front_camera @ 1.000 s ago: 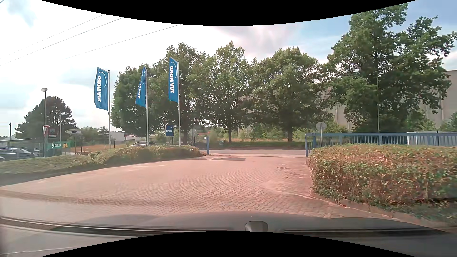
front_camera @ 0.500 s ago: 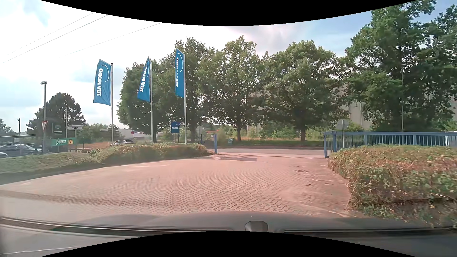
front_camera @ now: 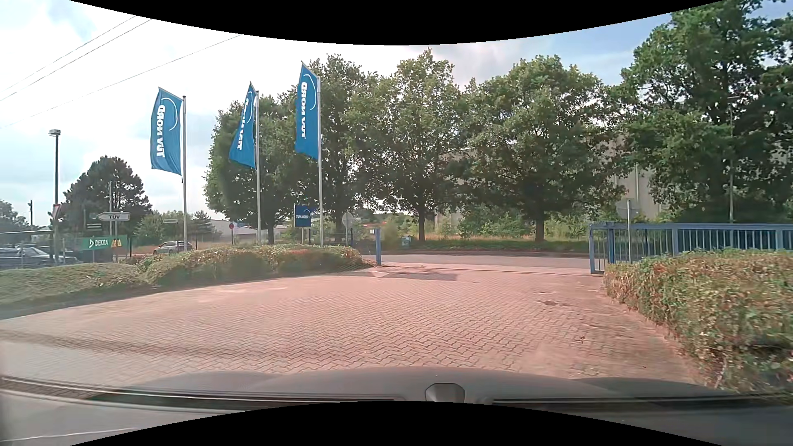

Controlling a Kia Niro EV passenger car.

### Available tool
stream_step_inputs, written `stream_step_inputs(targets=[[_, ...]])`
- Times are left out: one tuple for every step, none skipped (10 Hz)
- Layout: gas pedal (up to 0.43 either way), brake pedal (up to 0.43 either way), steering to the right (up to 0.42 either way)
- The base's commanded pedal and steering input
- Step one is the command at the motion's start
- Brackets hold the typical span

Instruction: Follow the waypoints while adhering to traffic rules and regulations

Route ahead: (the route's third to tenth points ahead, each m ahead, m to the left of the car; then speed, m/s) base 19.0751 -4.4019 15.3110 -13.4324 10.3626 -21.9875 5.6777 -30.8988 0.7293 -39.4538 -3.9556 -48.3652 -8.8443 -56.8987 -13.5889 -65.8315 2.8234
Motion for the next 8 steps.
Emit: stream_step_inputs(targets=[[0.000,0.067,-0.040],[0.000,0.085,-0.032],[0.000,0.110,-0.019],[0.000,0.140,-0.003],[0.000,0.146,0.006],[0.000,0.152,0.007],[0.000,0.165,0.009],[0.000,0.171,0.015]])
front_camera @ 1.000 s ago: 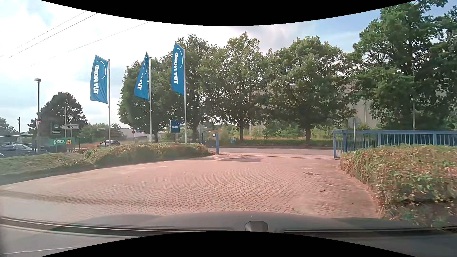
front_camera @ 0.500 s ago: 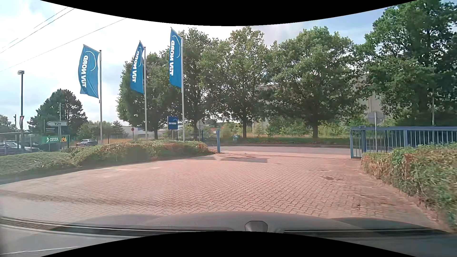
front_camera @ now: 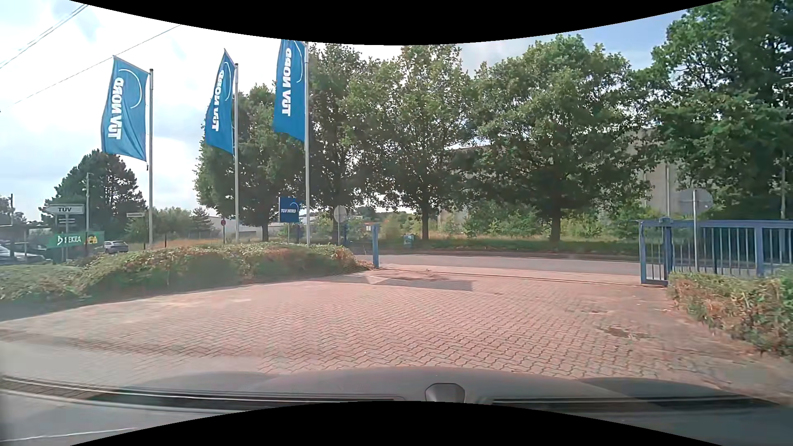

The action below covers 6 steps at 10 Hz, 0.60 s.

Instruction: Follow the waypoints while adhering to traffic rules and regulations

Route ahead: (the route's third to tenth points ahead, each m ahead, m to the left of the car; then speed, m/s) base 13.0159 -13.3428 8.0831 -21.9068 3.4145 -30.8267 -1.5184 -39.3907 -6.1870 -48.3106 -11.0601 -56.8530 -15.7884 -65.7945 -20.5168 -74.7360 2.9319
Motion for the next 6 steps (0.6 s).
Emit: stream_step_inputs(targets=[[0.000,0.183,0.023],[0.000,0.189,0.043],[0.000,0.195,0.058],[0.000,0.189,0.072],[0.000,0.195,0.085],[0.000,0.195,0.100]])
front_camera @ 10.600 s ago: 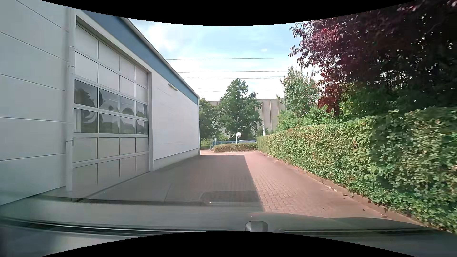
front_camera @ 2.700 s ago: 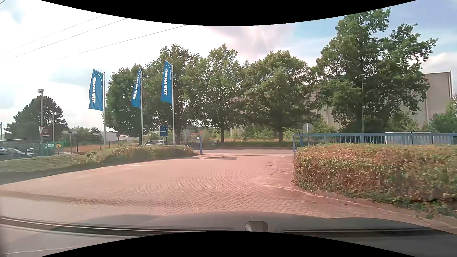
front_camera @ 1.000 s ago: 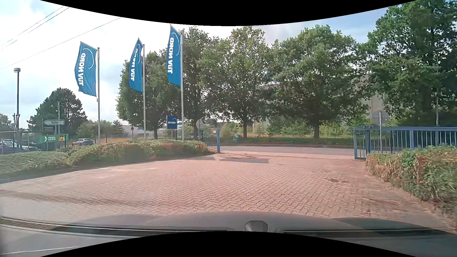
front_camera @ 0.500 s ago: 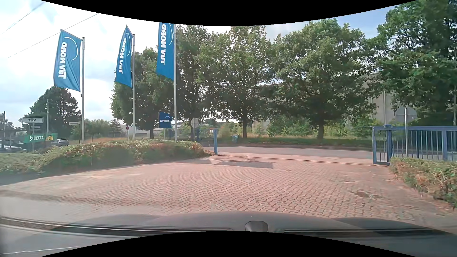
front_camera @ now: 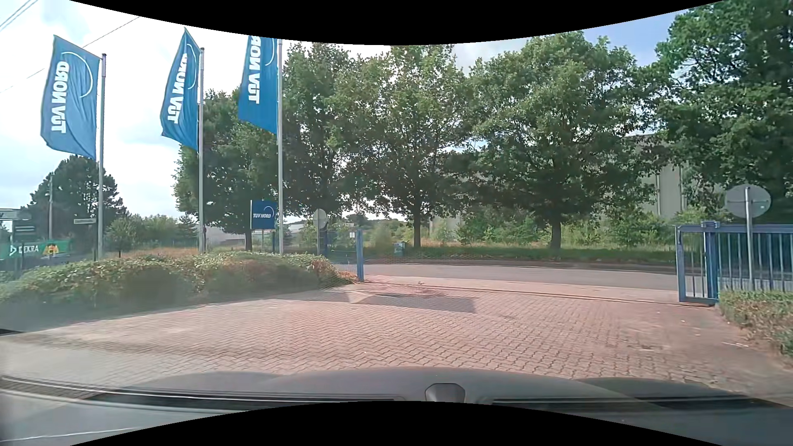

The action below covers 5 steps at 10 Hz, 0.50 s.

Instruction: Follow the waypoints while adhering to traffic rules and regulations

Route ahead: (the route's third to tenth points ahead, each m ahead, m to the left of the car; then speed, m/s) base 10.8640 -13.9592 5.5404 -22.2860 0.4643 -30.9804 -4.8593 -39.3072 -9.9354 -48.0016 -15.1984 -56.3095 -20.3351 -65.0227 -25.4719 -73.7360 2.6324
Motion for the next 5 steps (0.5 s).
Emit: stream_step_inputs(targets=[[0.000,0.195,0.120],[0.000,0.195,0.134],[0.000,0.189,0.142],[0.000,0.189,0.146],[0.000,0.183,0.146]])
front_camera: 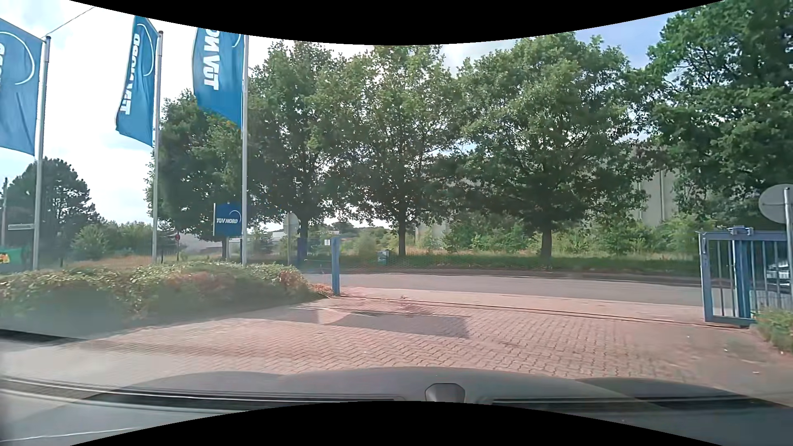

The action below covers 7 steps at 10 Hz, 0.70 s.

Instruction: Follow the waypoints while adhering to traffic rules and regulations

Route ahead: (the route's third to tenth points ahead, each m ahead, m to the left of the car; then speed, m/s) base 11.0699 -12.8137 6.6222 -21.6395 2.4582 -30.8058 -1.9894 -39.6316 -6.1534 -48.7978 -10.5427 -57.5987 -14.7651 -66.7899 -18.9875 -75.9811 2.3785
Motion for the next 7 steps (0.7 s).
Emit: stream_step_inputs(targets=[[0.000,0.177,0.146],[0.000,0.183,0.146],[0.000,0.183,0.146],[0.000,0.183,0.146],[0.000,0.183,0.147],[0.000,0.189,0.151],[0.000,0.195,0.161]])
